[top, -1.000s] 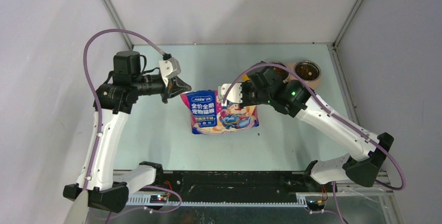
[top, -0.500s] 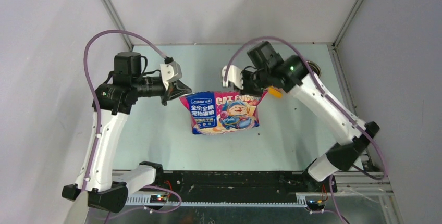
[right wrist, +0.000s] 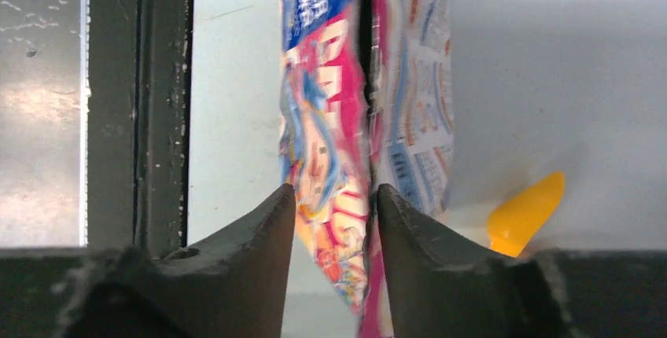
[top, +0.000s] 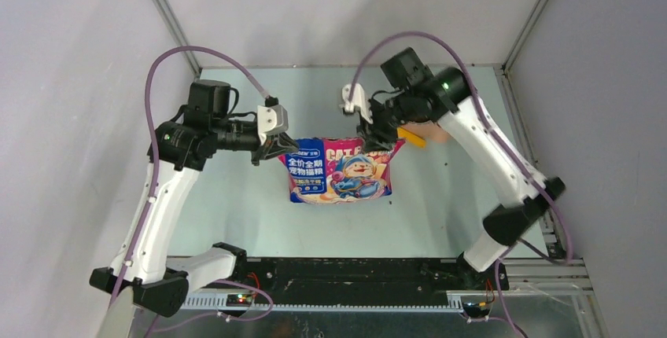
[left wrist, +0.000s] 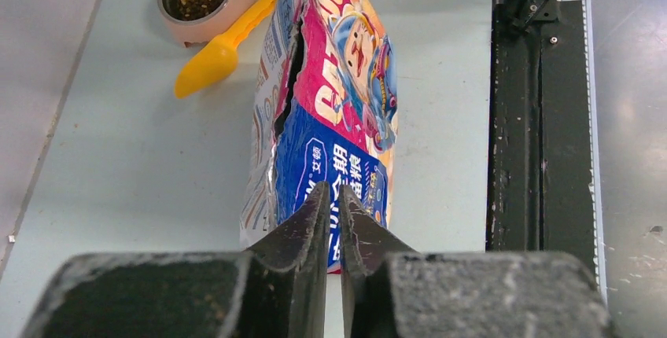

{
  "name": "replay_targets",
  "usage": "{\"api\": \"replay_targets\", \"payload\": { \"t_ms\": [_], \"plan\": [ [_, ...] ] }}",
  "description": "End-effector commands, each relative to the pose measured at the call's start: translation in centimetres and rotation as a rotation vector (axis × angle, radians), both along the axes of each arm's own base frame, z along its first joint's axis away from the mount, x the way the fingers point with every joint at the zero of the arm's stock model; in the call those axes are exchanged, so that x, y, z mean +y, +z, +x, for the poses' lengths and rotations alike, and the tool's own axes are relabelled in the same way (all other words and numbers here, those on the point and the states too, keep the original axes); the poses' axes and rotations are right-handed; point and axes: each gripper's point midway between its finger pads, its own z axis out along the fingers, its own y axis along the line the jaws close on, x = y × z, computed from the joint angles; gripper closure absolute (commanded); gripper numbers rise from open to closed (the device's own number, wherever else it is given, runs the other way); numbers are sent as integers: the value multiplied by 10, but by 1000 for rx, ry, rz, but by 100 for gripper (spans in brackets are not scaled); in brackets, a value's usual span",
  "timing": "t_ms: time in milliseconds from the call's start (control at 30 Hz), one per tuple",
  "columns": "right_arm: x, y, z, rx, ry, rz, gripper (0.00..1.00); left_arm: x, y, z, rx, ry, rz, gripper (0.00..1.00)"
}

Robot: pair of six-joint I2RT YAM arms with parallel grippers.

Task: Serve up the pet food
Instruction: Close the pet food bag at the center of the board.

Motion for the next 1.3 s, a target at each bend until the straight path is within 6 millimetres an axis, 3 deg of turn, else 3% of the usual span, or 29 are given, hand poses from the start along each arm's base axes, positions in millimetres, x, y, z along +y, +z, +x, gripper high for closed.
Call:
{"api": "replay_targets", "payload": {
  "t_ms": [0,33,67,200,467,667,833,933,1100,1133,1267],
  "plan": [
    [8,35,-13,-278,7,162,48,-4,7,0,-39,-21,-1,85],
    [11,37,-5,-346,-14,168,43,-5,7,0,-38,-21,-1,85],
    [14,30,-11,-344,-2,155,42,-5,7,0,-35,-20,-2,85],
    [20,18,0,-395,-42,114,39,-5,5,0,-29,-18,-2,85],
    [31,21,22,-467,-116,92,46,-4,4,0,-28,-14,0,85],
    [29,1,9,-454,-57,20,58,-3,3,0,-28,-8,7,85],
    [28,-7,-5,-438,-3,-5,59,-2,3,0,-33,-4,11,85],
    [26,-11,-6,-446,2,-34,66,-2,2,1,-32,-2,13,85],
    [26,-10,0,-461,-25,-45,90,-2,3,1,-33,-3,12,85],
    [27,-8,3,-468,-41,-41,99,-2,3,1,-31,-3,12,85],
    [30,10,9,-451,-73,6,100,-3,5,1,-30,-4,9,85]
  ]
}}
